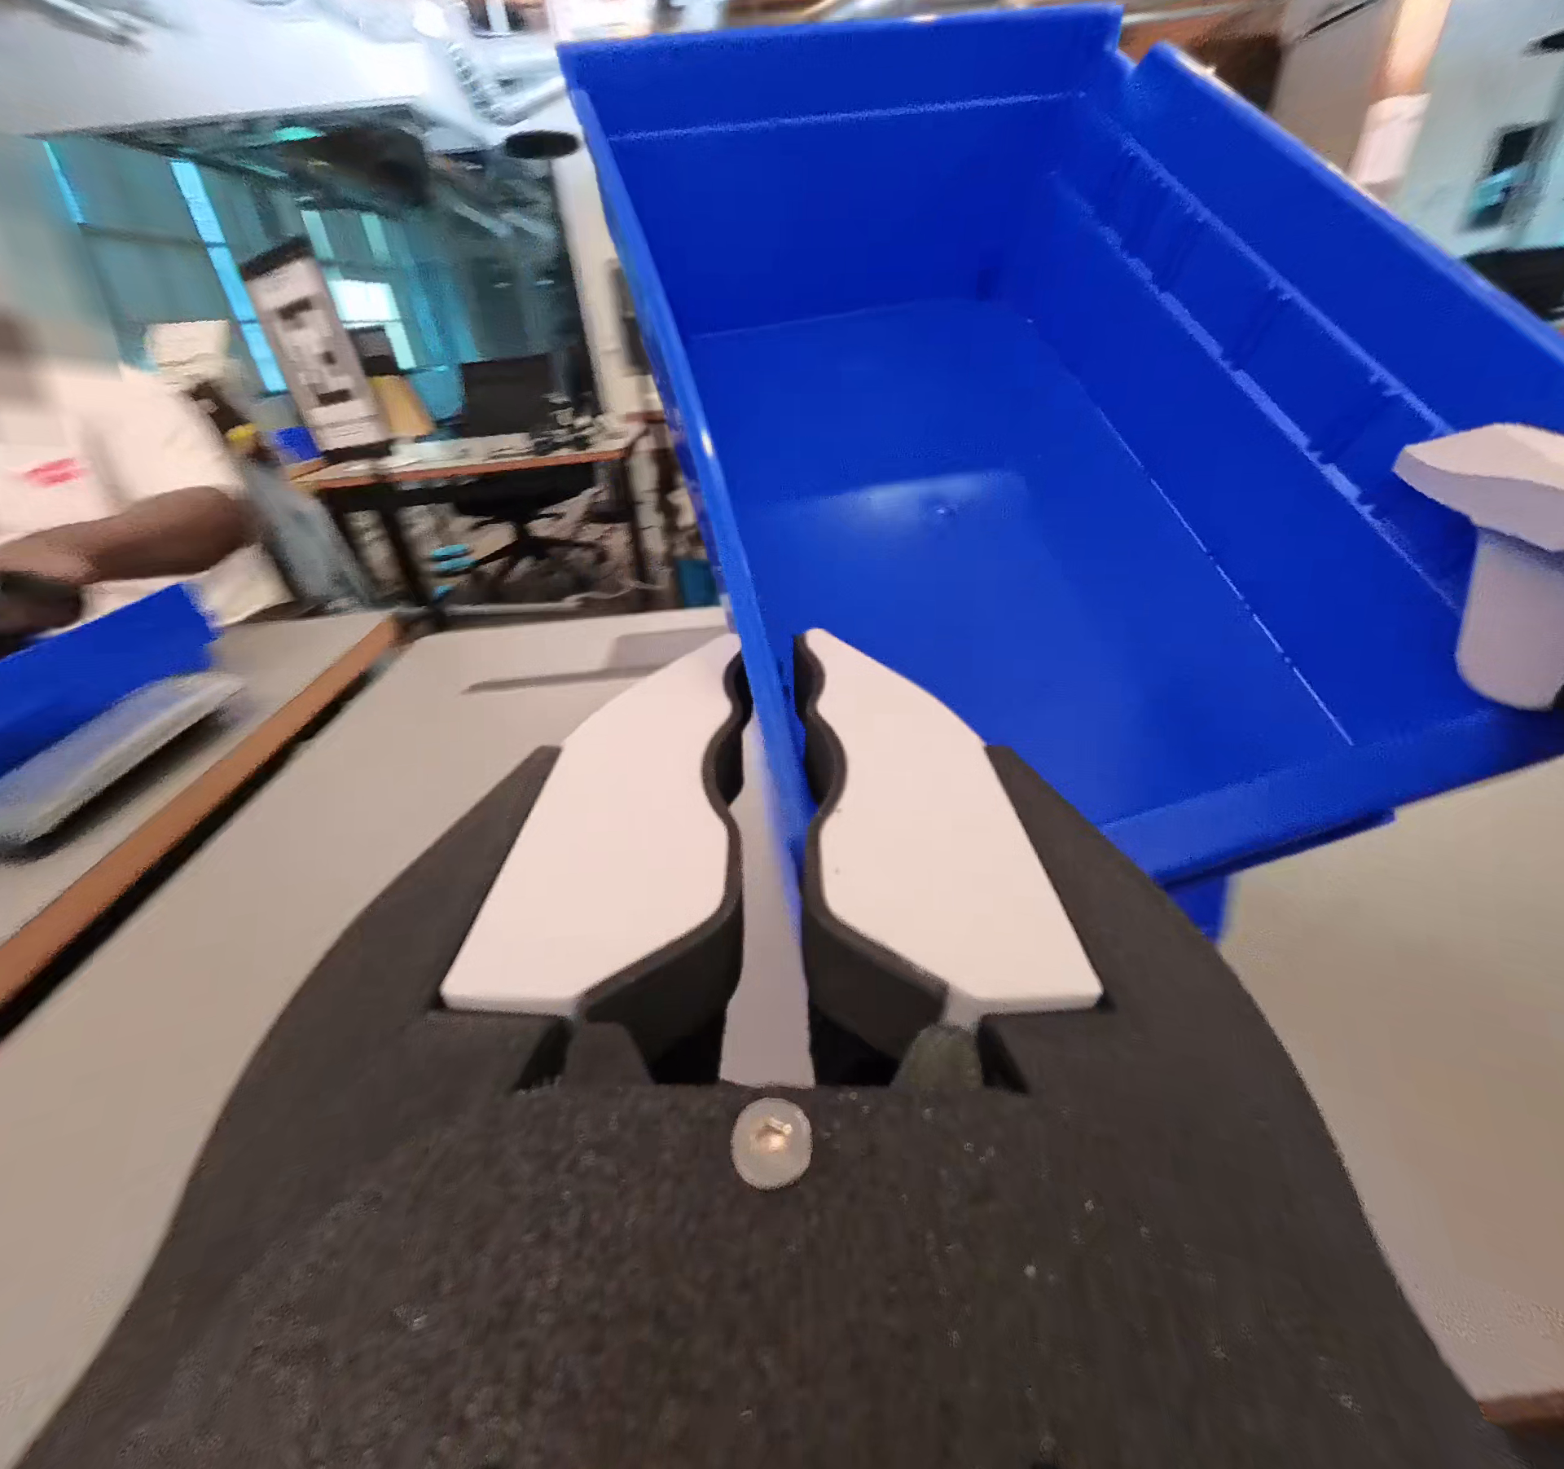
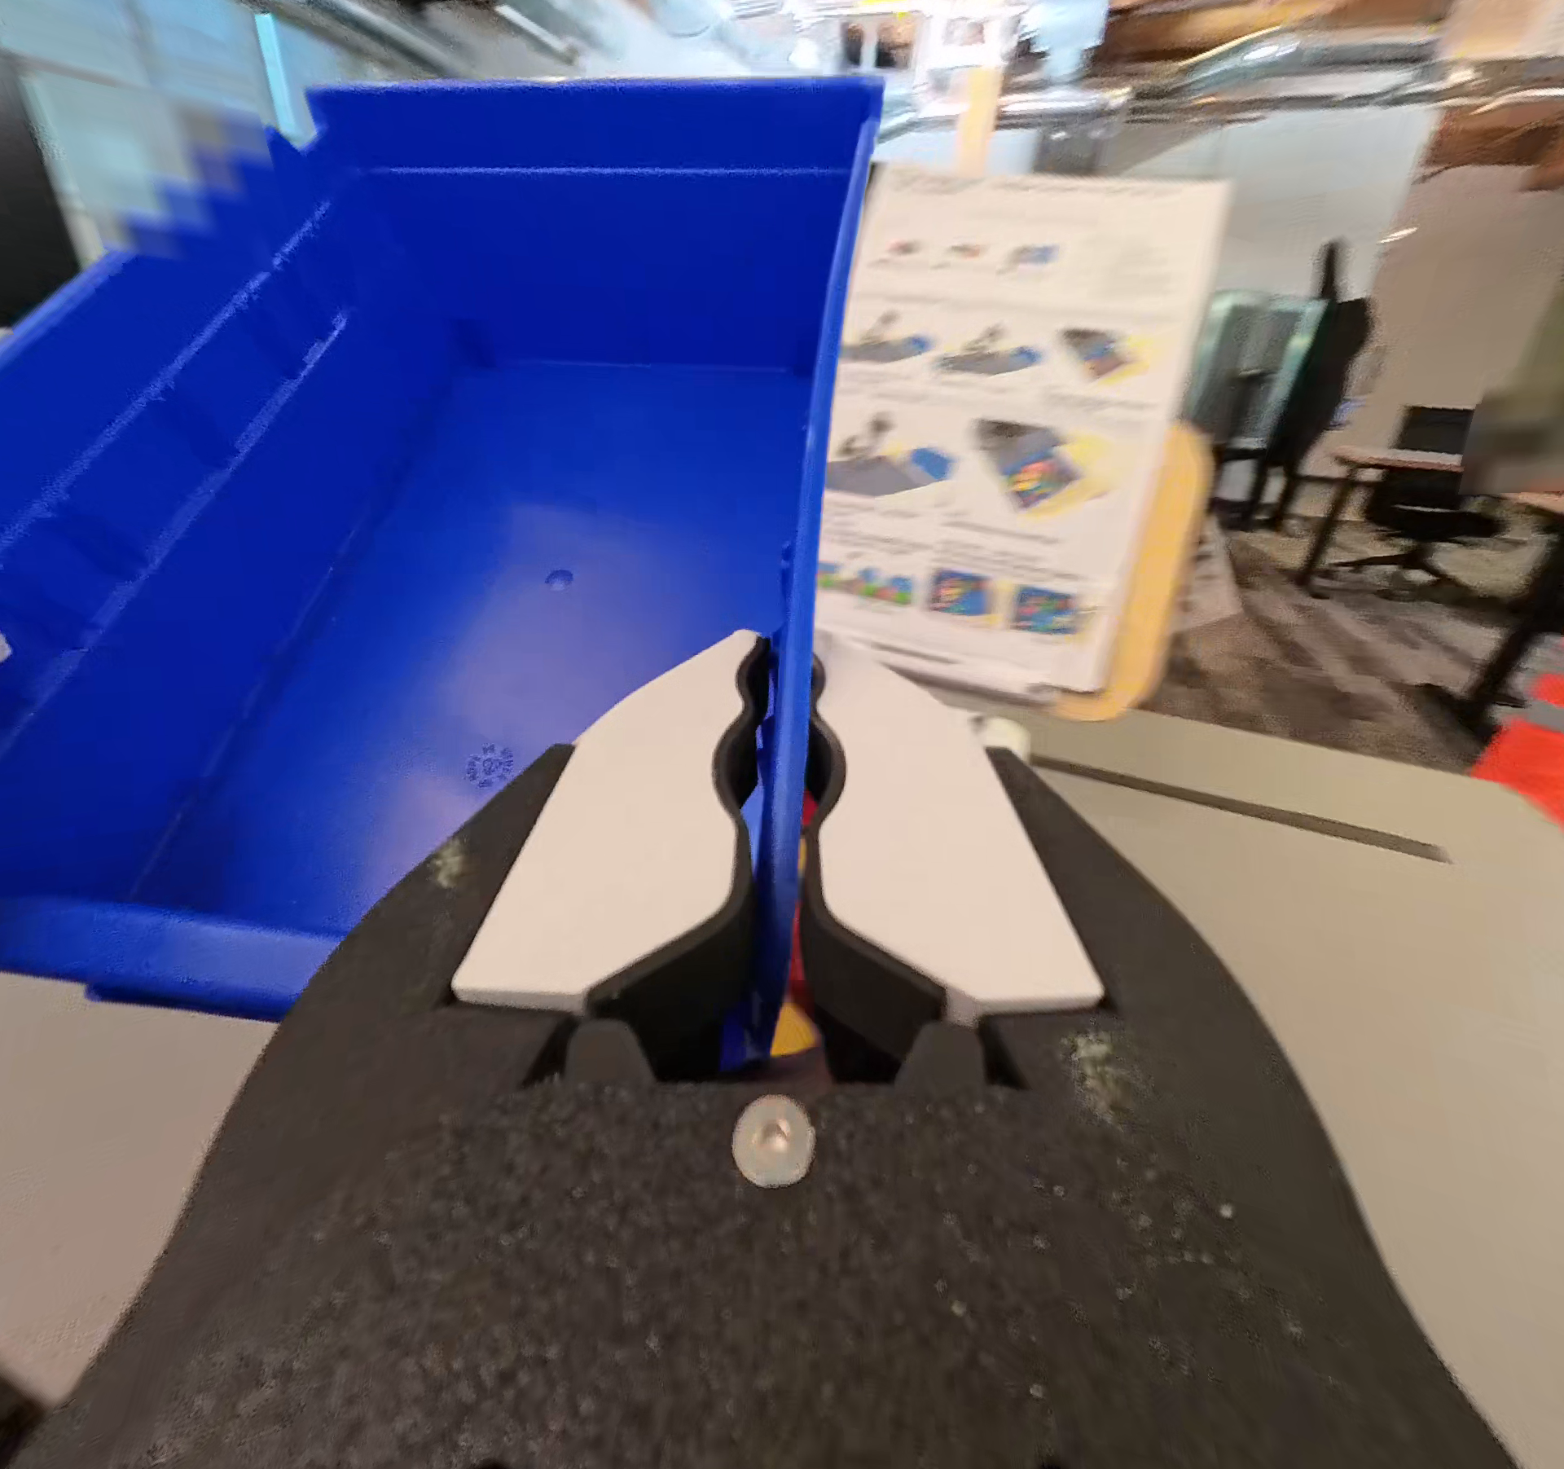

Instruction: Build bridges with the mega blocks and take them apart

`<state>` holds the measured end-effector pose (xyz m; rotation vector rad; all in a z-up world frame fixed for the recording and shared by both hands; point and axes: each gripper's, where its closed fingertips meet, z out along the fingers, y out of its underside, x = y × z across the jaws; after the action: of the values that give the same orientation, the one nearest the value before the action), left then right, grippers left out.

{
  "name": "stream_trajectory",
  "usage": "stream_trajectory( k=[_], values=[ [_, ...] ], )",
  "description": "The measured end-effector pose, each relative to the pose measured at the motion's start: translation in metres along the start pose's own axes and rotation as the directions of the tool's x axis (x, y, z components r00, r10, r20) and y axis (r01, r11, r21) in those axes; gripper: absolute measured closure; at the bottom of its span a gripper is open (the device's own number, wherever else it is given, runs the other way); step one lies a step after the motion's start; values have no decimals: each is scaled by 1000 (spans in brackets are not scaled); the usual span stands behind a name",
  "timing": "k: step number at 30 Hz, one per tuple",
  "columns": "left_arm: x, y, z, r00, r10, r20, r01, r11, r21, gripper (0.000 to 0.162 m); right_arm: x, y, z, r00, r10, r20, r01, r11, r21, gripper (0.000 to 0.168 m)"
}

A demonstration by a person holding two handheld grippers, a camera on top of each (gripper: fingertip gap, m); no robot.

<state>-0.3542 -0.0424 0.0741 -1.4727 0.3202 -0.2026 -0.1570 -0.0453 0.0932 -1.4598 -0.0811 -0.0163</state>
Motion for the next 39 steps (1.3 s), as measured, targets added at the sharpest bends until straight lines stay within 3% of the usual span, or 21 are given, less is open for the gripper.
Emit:
stream_trajectory(
  k=[4,7,12,17,21,25,28,29,30,31,35,39],
  values=[
    [112,-17,58,976,-55,-211,51,998,-20,154,122,-13,-23,978,-9,-208,5,1000,-21,164],
    [202,-5,99,935,-123,-333,93,990,-105,155,211,1,-42,938,-54,-341,7,991,-136,163],
    [333,51,136,881,-204,-426,76,952,-298,155,328,68,-69,896,-77,-438,-80,941,-329,163],
    [394,110,148,881,-178,-439,-18,913,-407,153,382,155,-70,910,60,-411,-231,894,-383,163],
    [414,141,151,884,-151,-442,-67,896,-438,149,399,196,-70,921,90,-380,-252,881,-401,163],
    [437,170,142,835,-186,-517,-109,866,-488,138,415,228,-78,912,113,-395,-302,837,-457,163],
    [445,172,129,778,-207,-593,-145,860,-490,118,415,234,-77,875,315,-368,-448,814,-368,160],
    [446,174,121,753,-230,-617,-162,843,-512,102,413,234,-78,862,354,-363,-483,792,-373,153],
    [443,172,111,726,-262,-636,-163,833,-529,97,414,231,-80,850,369,-375,-502,783,-368,143],
    [434,167,101,701,-284,-655,-160,831,-532,98,417,223,-83,846,365,-388,-502,790,-352,132],
    [357,133,66,682,-218,-699,-172,880,-442,96,427,163,-98,847,272,-457,-421,869,-261,123],
    [227,99,68,810,-82,-580,-141,934,-329,99,372,79,-80,922,113,-371,-199,959,-200,123]
  ],
)
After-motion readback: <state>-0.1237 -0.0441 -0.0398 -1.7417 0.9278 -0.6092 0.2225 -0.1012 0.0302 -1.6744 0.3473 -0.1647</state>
